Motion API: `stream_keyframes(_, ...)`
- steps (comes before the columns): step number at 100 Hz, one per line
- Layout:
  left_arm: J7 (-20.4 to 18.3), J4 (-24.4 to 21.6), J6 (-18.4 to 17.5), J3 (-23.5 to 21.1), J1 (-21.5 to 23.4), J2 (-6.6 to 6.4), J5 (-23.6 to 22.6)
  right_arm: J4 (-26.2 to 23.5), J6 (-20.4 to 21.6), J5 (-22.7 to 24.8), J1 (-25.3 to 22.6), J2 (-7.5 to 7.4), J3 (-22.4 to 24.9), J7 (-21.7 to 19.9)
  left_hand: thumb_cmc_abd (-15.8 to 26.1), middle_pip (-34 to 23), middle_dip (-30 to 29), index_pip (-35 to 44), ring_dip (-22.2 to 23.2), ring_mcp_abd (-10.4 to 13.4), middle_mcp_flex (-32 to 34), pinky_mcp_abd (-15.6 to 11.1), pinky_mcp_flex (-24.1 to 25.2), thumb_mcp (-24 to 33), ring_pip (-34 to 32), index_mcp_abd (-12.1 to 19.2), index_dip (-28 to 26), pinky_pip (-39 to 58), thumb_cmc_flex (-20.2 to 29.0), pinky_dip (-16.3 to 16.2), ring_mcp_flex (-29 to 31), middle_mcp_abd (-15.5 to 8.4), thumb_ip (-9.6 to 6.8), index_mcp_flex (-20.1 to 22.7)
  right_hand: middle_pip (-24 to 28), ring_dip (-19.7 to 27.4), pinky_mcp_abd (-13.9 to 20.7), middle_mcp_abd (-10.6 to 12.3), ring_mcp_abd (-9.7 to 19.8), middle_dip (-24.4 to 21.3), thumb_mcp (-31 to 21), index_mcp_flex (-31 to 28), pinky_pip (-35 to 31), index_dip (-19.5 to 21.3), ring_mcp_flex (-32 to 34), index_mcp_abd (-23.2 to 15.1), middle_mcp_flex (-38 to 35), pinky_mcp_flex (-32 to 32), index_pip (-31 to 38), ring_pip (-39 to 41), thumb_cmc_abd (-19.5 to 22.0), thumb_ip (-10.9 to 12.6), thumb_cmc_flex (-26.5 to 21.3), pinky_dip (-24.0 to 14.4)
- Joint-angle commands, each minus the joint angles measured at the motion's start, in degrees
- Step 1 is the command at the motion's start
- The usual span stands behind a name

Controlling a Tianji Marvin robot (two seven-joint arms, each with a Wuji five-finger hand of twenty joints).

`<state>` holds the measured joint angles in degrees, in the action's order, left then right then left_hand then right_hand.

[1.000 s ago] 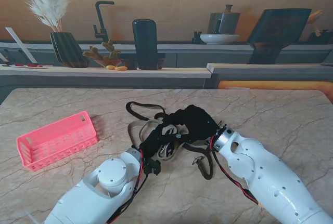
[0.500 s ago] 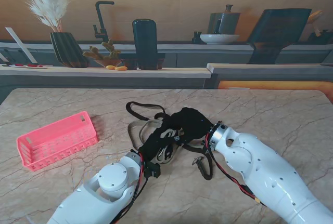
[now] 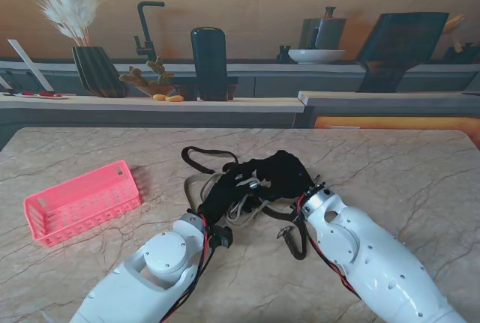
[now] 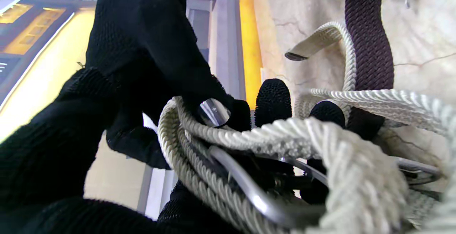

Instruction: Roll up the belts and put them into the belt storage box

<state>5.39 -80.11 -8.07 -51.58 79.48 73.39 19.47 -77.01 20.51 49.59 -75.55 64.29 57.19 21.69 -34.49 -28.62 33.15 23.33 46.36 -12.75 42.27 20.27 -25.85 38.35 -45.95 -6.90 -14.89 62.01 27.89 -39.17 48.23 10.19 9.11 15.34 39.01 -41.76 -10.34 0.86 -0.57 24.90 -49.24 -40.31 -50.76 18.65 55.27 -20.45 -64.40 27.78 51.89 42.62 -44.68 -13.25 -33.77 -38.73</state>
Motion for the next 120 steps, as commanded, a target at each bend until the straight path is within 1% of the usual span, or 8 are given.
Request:
stream_keyframes(1, 0.11, -1.26, 0.15, -0.33, 0.00, 0.21, -0.60, -1.12, -1.08, 0.29, -0.97, 0.08, 0.68, -0.12, 1.24, 0.94, -1.02, -1.65, -1.27, -0.39, -1.45, 1.16, 1.81, -2.07, 2.35, 2.80, 0.27, -1.27, 1.44, 1.03, -1.50, -1.89, -2.59, 2.26, 1.76, -0.34, -1.05, 0.32, 0.46, 0.61, -5.42, -6.80, -1.97, 2.71, -0.31, -3.10, -1.89, -0.60, 11.90, 0.54, 3.07, 0.98, -3.84, 0.43)
stream_keyframes(37, -2.47, -2.22, 3.28, -1.20, 0.23, -0.93, -2.59, -4.04, -5.30, 4.28, -3.04, 0.24, 3.29, 6.18, 3.95, 4.82, -4.14, -0.15, -7.16, -2.20, -1.38, 2.41, 6.05, -7.68, 11.81, 1.79, -4.92, -5.71, 5.14, 4.35, -6.24, -0.55, -4.06, 8.72, 3.70, 0.07, -2.04, -0.86, -0.66, -0.06, -5.59, -6.36, -3.58, 2.71, -0.96, -1.62, -1.03, -1.42, 12.06, 1.88, 2.61, 2.66, -4.52, 1.57)
stream_keyframes(62, -5.31, -2.87, 6.78, -1.24, 0.02, -1.69, -3.13, -4.62, -6.24, 6.19, -3.46, 0.22, 3.91, 9.14, 7.28, 5.00, -6.18, 0.66, -9.49, -3.36, 1.93, 0.76, 4.56, -11.32, 11.22, 0.47, -8.32, -1.30, 11.31, 3.91, -4.70, 1.10, -5.14, 11.14, 4.70, 0.25, -2.24, -1.25, -0.85, -0.26, -5.15, -5.74, -4.60, 2.94, -1.47, -1.18, -0.22, -1.81, 12.15, 2.67, 3.24, 3.13, -4.80, 2.16)
stream_keyframes(79, -9.65, -3.18, 8.09, -1.56, -0.22, -2.74, -2.54, -4.01, -6.20, 7.71, -3.12, -0.11, 3.59, 9.94, 13.40, 1.93, -5.77, 5.56, -8.60, -2.02, 5.51, -1.02, -0.49, -13.57, 4.98, 0.35, -11.93, 5.40, 20.59, 2.13, 0.33, 0.94, -6.42, 13.34, 5.18, 0.41, -2.31, -1.27, -0.93, -0.33, -4.70, -5.27, -5.07, 3.17, -1.73, -1.24, 0.23, -1.91, 12.18, 2.95, 3.74, 3.42, -4.87, 2.55)
stream_keyframes(88, -11.88, -3.37, 8.66, -1.74, -0.36, -3.28, -2.01, -3.90, -6.00, 7.91, -3.13, -0.22, 3.58, 9.76, 21.52, -1.66, -2.17, 11.77, -5.86, -1.31, 8.51, -0.07, -3.34, -28.00, -0.69, 1.77, -16.72, 10.01, 37.96, -1.53, 3.85, 0.85, -6.14, 14.63, 5.47, 0.54, -2.18, -1.30, -0.83, -0.37, -4.24, -4.81, -5.26, 3.41, -2.00, -1.37, 0.59, -2.09, 12.17, 3.09, 4.29, 3.56, -4.94, 2.88)
stream_keyframes(95, -12.96, -3.62, 9.37, -1.88, -0.37, -3.47, -1.33, -3.92, -5.59, 8.40, -3.21, -0.45, 3.63, 9.35, 27.86, -6.95, 1.70, 17.22, -2.30, -0.70, 10.45, 1.31, -5.01, -35.76, -7.37, 2.17, -19.62, 15.03, 45.23, -5.48, 6.34, 0.34, -6.11, 15.40, 5.66, 0.73, -2.19, -1.31, -0.78, -0.34, -3.63, -4.24, -5.33, 3.77, -2.35, -1.39, 1.11, -2.32, 12.11, 3.04, 4.95, 3.64, -5.12, 3.24)
stream_keyframes(106, -15.53, -3.85, 10.57, -2.21, -0.57, -3.94, -0.18, -4.16, -4.51, 9.29, -3.51, -0.89, 3.90, 8.30, 29.41, -13.53, 8.35, 23.12, 2.10, 2.49, 10.90, 1.33, -7.72, -35.06, -16.70, 2.07, -25.38, 21.95, 46.08, -9.61, 9.38, -0.57, -6.50, 13.07, 5.50, 1.12, -1.92, -1.19, -0.42, -0.22, -2.57, -3.03, -5.19, 4.32, -3.35, -1.64, 2.31, -2.77, 11.64, 2.40, 6.27, 3.55, -5.12, 3.73)
stream_keyframes(120, -18.99, -3.90, 11.79, -2.40, -1.15, -4.81, -0.26, -4.68, -2.50, 9.87, -3.94, -1.43, 4.34, 5.98, 30.02, -16.10, 12.17, 24.21, 3.84, 4.22, 10.61, 0.72, -9.63, -34.51, -20.02, 1.81, -27.90, 24.83, 46.08, -11.26, 11.02, -1.09, -6.58, 11.61, 1.05, 1.94, -1.01, -1.96, -0.03, -0.24, -0.98, 3.92, -4.30, 3.33, -6.05, 0.41, 6.82, -3.45, 6.38, -0.14, 6.09, 3.56, -5.14, 4.28)
